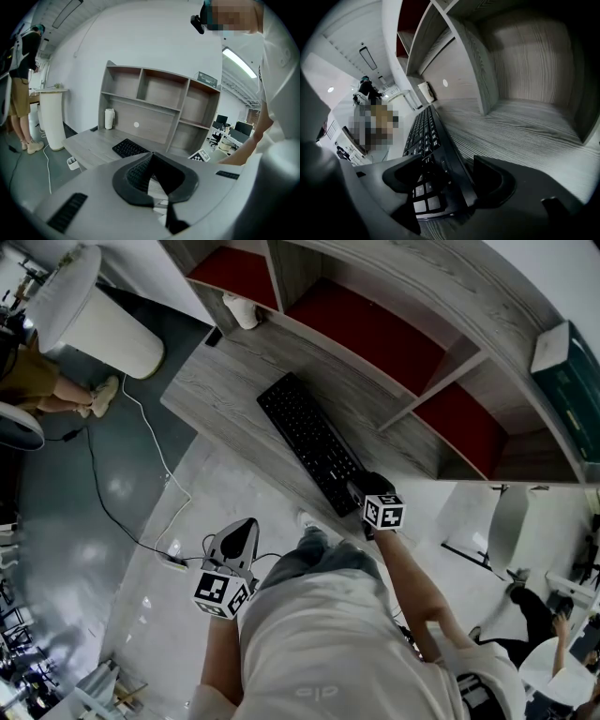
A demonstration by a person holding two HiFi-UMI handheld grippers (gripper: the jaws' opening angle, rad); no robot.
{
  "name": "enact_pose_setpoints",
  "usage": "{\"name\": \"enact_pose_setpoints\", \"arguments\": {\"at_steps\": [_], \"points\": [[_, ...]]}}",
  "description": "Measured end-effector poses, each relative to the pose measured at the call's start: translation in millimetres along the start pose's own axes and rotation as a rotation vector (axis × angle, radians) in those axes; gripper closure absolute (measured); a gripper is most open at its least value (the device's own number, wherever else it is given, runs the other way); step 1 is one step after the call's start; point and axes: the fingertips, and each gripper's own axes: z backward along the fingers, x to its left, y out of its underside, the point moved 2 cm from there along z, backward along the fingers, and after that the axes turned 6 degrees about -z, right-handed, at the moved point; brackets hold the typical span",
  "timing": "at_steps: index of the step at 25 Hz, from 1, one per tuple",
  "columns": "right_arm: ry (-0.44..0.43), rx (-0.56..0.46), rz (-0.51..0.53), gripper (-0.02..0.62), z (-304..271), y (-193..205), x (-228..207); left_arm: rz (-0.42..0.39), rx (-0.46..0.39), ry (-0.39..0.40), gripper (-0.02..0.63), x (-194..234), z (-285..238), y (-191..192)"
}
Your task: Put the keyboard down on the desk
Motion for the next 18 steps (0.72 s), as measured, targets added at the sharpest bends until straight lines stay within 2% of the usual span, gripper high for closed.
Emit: {"name": "enact_pose_setpoints", "arguments": {"at_steps": [5, 9, 13, 18], "points": [[0.008, 0.001, 0.048, 0.232, -2, 2, 1, -0.002, -0.001, -0.002, 0.591, 0, 0, 0], [0.039, 0.013, 0.128, 0.232, -3, 5, 1, 0.003, -0.002, -0.002, 0.591, -1, -1, 0], [0.035, 0.012, 0.134, 0.232, -2, 4, 2, 0.002, -0.003, 0.001, 0.591, -2, -1, 0], [0.037, -0.001, 0.19, 0.239, 8, -8, 9, -0.002, -0.009, 0.008, 0.591, -5, -2, -1]]}}
